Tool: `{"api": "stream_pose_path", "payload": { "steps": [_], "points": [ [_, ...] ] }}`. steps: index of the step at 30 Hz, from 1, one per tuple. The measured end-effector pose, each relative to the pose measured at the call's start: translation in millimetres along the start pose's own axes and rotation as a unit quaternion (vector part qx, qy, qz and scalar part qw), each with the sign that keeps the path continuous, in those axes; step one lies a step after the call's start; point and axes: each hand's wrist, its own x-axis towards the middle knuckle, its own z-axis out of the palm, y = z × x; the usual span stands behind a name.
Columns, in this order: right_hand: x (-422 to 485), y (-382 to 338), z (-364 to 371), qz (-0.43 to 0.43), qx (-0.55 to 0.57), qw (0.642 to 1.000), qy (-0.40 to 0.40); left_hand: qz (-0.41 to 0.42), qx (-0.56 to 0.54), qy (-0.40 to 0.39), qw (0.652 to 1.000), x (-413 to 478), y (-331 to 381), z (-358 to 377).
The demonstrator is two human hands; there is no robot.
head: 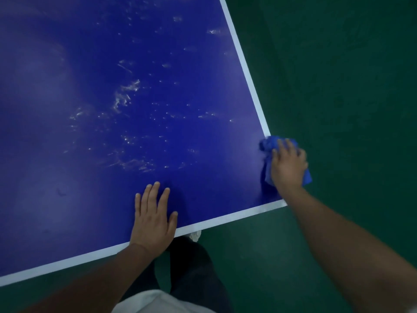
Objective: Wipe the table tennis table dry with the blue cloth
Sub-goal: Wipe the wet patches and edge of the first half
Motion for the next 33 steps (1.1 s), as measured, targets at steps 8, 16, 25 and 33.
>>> {"api": "stream_pose_path", "payload": {
  "steps": [8,16,25,33],
  "points": [
    [-152.3,-111.2,38.5,-0.156,-0.010,0.987,-0.045,-0.080,-0.006,0.010,0.997,-24.7,-64.3,-18.3],
    [-297.6,-286.6,87.6,-0.419,-0.013,0.893,-0.165,-0.224,-0.014,0.054,0.973,-70.1,-192.1,-43.1],
    [-224.3,-387.0,108.1,-0.438,-0.022,0.892,-0.111,-0.168,0.005,0.037,0.985,-74.3,-289.4,-67.7],
    [-219.2,-382.4,94.7,-0.366,-0.026,0.929,-0.050,-0.127,-0.011,0.040,0.991,-48.2,-340.9,-80.5]
  ]
}}
